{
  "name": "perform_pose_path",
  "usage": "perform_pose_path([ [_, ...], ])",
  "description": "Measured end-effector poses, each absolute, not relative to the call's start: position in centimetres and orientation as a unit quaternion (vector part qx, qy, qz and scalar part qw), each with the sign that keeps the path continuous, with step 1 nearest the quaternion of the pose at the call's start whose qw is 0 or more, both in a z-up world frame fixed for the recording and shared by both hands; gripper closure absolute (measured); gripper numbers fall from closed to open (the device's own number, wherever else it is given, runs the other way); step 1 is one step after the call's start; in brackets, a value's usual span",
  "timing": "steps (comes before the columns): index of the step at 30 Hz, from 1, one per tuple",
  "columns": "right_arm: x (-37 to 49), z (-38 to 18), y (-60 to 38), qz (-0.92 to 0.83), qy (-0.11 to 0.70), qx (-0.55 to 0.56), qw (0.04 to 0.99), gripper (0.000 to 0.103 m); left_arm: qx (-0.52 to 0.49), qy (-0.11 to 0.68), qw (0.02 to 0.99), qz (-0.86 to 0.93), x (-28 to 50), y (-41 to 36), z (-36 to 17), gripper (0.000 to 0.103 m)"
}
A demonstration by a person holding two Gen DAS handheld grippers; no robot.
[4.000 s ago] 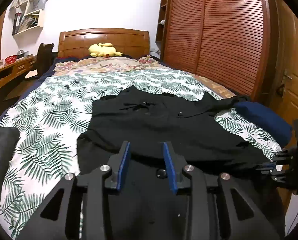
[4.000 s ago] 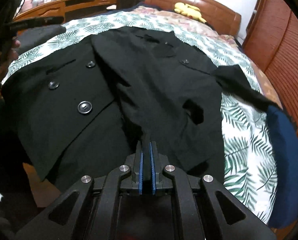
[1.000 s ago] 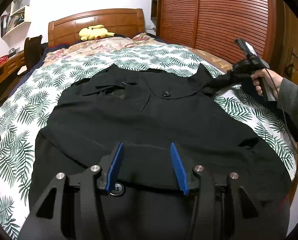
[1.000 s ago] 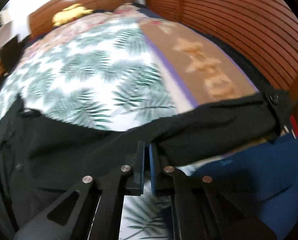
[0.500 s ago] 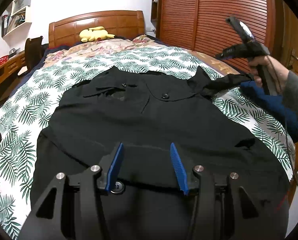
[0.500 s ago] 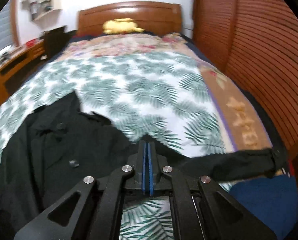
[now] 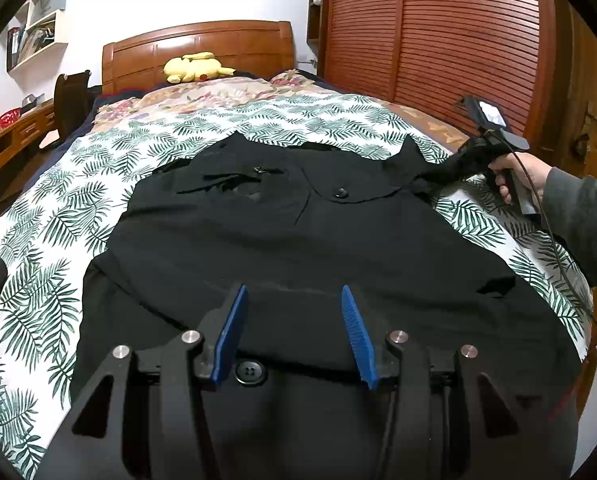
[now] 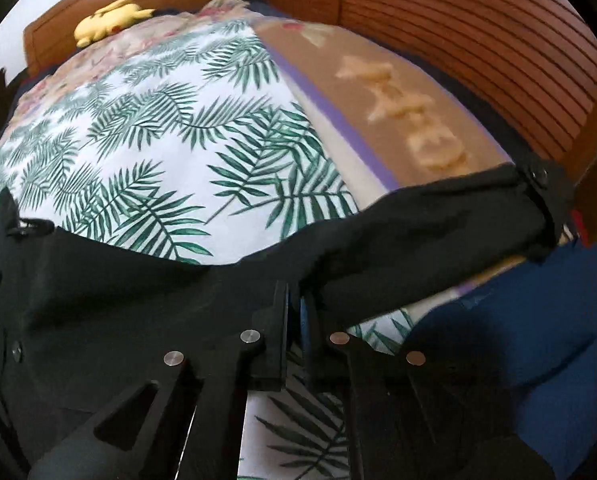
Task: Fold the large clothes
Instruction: 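Fold the sleeve across the coat front with the right tool and release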
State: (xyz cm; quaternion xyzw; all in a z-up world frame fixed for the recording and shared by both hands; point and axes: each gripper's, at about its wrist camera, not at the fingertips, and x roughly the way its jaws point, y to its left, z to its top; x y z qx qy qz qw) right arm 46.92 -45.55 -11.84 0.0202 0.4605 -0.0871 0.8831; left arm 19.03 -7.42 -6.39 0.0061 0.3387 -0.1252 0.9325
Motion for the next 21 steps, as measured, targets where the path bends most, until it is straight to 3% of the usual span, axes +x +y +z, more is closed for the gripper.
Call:
perform_pose_path([
  [13,38.5,-2.2,-30.3,0.149,0.321,-0.087,0.931,0.102,0.003,0.329,0.936,-0.123,18.3,-7.0,-5.8,0.055],
  [21,30.4,-5.6,-21.6,0.269,0.329,-0.107,0.899,0.102,0.0,0.326,0.938,-0.117,18.0,-6.2,-5.4,0.055],
])
